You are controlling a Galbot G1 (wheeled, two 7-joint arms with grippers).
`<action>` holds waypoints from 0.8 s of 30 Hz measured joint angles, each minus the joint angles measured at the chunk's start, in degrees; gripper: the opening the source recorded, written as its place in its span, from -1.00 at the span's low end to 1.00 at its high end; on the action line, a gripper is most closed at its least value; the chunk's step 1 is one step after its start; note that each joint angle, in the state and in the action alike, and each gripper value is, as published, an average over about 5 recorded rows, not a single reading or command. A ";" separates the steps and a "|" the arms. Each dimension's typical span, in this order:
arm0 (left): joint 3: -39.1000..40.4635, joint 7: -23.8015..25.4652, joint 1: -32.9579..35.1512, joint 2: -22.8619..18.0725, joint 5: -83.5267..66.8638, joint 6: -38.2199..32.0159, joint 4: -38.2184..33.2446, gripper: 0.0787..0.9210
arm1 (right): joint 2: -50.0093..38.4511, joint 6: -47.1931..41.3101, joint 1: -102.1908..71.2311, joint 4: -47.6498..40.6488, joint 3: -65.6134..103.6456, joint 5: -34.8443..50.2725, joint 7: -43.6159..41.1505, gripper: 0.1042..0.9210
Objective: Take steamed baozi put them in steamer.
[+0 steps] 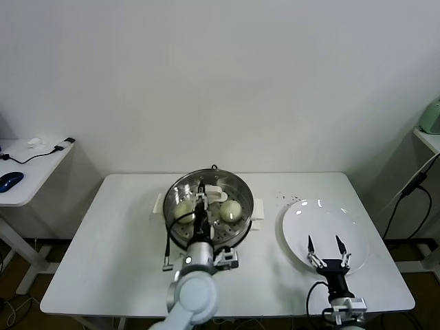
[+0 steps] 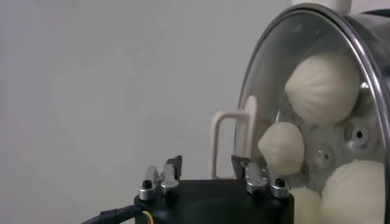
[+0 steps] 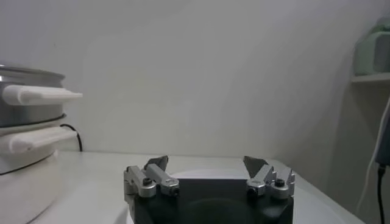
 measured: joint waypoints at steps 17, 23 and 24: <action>-15.61 -16.26 9.51 1.45 -41.42 -18.17 -11.79 0.77 | -0.73 0.27 -0.86 2.66 -1.03 2.05 1.08 0.76; -27.77 -18.32 14.65 3.24 -64.32 -27.55 -10.72 0.77 | -1.35 0.93 -0.71 2.63 -1.04 1.94 0.76 0.76; -29.42 -18.31 15.43 3.79 -67.96 -28.91 -10.02 0.77 | -1.42 1.05 -0.61 2.53 -1.04 1.95 0.73 0.76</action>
